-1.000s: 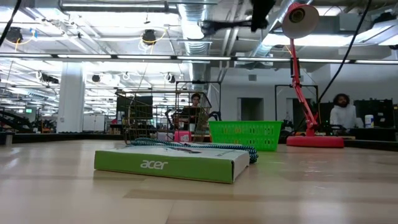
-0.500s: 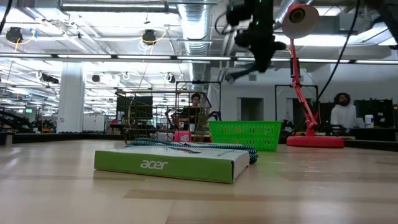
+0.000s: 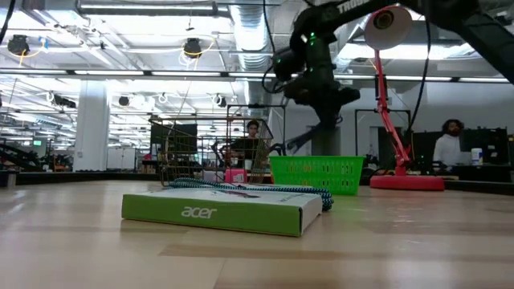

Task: Pick and place items into bin
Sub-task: Put the purple charger cable into the orange basket, then put the blue charger cable into the orange basket

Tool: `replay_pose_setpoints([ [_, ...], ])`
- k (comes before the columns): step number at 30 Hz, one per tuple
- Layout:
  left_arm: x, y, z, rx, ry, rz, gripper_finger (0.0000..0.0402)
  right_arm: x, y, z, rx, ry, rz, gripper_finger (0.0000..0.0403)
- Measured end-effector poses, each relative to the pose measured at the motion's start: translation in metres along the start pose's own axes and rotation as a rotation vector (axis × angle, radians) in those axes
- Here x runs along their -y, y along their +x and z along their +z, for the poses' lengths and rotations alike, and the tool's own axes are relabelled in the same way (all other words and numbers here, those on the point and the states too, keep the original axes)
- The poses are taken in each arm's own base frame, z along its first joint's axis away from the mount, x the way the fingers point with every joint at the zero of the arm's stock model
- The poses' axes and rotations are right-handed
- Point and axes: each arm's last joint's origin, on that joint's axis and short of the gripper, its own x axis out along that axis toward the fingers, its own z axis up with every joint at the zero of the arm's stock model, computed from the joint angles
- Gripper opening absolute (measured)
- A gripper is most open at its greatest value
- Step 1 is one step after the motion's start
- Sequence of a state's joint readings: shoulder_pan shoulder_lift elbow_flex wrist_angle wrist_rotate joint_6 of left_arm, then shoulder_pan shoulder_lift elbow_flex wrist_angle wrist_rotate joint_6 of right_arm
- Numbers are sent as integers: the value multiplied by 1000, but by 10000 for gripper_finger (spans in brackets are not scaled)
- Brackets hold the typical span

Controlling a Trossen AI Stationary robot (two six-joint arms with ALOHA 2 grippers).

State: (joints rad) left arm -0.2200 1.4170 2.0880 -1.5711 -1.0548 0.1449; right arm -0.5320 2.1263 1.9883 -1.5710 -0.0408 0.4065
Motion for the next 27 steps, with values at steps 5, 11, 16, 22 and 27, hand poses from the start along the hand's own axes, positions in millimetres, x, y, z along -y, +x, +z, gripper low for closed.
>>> replay_pose_setpoints([
  [5, -1, 4, -1, -12, 30, -21, 29, -1, 13, 8, -40, 25, 8, 25],
  [11, -2, 8, 0, -6, 58, -96, 29, 1, 13, 14, 3, 80, 29, 39],
  [16, -4, 11, 0, -16, 72, -101, 29, 4, 13, 17, 9, 85, 51, 78],
  [22, -5, 14, -1, -28, 67, -111, 29, 2, 13, 20, 38, 75, 69, 107],
  [27, -6, 15, -2, -31, 66, -110, 29, 2, 10, 20, 47, 3, 77, 127],
])
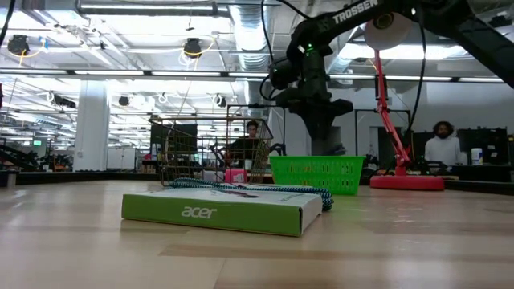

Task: Pick and place items into bin
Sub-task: Put the blue charger cable into the orange basket

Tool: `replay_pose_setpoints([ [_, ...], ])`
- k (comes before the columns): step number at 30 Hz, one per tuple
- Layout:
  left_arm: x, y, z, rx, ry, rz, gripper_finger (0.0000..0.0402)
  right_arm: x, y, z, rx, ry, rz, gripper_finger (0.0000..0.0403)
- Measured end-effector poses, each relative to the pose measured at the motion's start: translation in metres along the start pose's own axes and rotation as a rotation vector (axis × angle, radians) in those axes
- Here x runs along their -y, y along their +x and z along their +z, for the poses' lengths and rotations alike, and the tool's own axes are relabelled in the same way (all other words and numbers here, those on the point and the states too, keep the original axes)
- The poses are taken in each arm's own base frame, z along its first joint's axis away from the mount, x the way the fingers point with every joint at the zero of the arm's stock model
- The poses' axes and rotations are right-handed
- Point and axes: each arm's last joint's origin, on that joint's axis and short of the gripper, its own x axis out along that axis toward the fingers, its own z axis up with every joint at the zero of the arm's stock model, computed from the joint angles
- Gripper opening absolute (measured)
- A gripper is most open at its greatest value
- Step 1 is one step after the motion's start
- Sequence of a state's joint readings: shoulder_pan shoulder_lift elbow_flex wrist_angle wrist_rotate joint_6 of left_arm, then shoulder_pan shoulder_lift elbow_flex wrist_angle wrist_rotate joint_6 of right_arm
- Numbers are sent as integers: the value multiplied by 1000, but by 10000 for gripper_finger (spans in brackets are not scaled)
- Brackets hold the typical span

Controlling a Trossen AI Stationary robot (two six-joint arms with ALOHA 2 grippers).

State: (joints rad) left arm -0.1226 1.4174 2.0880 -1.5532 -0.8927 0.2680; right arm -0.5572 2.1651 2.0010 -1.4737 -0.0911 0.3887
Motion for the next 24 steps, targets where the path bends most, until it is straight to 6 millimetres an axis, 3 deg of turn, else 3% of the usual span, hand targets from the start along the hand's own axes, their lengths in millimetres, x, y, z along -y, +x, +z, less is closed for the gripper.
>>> replay_pose_setpoints([
  [6, 2, 0, 1, 24, 40, -83, 29, -12, -35, -6, 80, -145, 40, 134],
  [11, 8, -1, 2, 81, 48, -273, 29, -29, -90, -27, 286, -275, 78, 118],
  [18, 11, 7, 2, 96, 6, -497, 29, -44, -156, -81, 559, -413, 60, 96],
  [24, 33, 37, -2, -30, 45, -619, 32, -47, -193, -135, 721, -449, 30, 91],
])
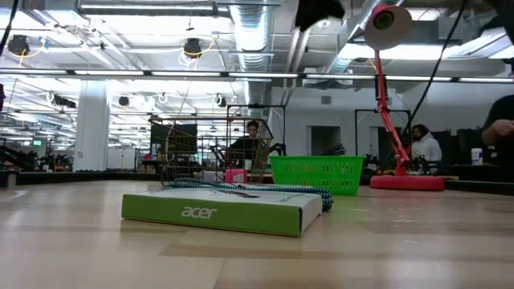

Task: Pick and place items into bin
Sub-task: Put the blue charger cable into the orange basket

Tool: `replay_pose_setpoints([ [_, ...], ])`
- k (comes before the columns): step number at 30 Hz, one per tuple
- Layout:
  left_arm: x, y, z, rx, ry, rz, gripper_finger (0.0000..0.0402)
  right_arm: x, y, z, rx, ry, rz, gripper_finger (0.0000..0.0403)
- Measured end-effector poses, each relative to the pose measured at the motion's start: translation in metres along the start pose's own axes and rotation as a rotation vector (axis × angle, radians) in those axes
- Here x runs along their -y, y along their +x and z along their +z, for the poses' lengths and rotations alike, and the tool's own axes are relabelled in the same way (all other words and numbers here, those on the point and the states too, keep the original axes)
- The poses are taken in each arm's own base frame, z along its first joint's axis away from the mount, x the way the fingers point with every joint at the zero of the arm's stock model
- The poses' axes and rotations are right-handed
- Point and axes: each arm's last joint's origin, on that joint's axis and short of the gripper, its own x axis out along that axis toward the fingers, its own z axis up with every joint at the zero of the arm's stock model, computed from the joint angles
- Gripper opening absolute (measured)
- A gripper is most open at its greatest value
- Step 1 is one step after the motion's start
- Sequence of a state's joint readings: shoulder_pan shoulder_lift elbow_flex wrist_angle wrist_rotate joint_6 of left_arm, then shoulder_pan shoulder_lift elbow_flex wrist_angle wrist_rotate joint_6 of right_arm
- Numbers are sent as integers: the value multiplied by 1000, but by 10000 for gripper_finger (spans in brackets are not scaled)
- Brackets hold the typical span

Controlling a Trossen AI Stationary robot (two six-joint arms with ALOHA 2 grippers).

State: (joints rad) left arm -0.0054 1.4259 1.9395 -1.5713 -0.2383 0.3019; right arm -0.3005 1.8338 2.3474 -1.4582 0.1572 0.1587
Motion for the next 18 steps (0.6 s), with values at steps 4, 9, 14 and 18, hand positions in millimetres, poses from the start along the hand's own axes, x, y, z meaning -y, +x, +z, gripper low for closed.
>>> replay_pose_setpoints([
  [4, 7, 34, -3, -95, 14, -60, 50, -13, -36, -11, 89, -14, -43, 91],
  [9, 20, 79, -2, -107, 5, -149, 85, -27, -71, -27, 165, -14, -45, 91],
  [14, 37, 113, -4, -90, -17, -254, 120, -39, -93, -45, 179, -17, -56, 91],
  [18, 51, 131, -5, -82, -30, -276, 138, -49, -100, -54, 177, -30, -84, 91],
])
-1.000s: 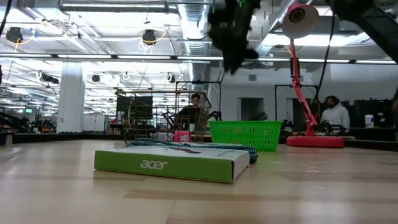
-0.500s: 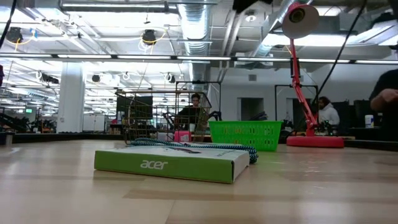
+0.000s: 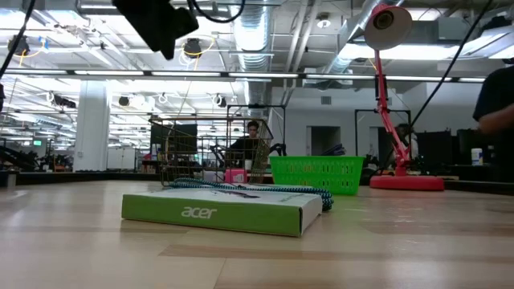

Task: Pick and place items into bin
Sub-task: Put the blue charger cable into the orange basket

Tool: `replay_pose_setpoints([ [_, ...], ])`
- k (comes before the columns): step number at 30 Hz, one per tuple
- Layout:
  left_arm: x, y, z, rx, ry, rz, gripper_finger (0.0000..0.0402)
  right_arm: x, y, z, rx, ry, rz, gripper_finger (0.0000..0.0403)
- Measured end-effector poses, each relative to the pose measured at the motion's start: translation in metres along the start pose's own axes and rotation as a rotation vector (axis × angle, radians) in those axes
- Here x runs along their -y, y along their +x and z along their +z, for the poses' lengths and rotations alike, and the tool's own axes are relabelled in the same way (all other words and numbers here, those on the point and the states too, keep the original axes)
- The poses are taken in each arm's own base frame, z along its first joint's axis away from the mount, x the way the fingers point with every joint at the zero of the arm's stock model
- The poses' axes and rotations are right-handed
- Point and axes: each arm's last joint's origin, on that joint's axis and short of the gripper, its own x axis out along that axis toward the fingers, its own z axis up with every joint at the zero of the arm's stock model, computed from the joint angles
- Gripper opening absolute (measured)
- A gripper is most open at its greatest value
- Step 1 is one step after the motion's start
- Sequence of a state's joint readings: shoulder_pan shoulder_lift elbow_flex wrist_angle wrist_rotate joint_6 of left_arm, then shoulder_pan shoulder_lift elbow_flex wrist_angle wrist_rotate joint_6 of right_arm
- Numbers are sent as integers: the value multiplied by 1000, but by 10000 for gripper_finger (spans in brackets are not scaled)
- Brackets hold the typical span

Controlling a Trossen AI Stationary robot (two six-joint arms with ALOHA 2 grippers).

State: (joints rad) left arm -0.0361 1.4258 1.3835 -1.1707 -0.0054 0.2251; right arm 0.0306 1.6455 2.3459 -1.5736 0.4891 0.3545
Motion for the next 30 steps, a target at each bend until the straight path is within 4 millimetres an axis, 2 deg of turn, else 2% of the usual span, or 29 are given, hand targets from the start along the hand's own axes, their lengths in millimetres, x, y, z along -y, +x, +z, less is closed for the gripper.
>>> replay_pose_setpoints([
  [13, 50, 42, 12, 185, 30, -21, 149, -42, -22, -16, 56, -66, 61, 91],
  [20, 69, 68, 3, 124, -8, -25, 149, -59, -36, -26, 78, -85, 111, 91],
  [30, 83, 120, 12, 34, 17, -43, 149, -78, -44, -39, 89, -75, 126, 91],
])
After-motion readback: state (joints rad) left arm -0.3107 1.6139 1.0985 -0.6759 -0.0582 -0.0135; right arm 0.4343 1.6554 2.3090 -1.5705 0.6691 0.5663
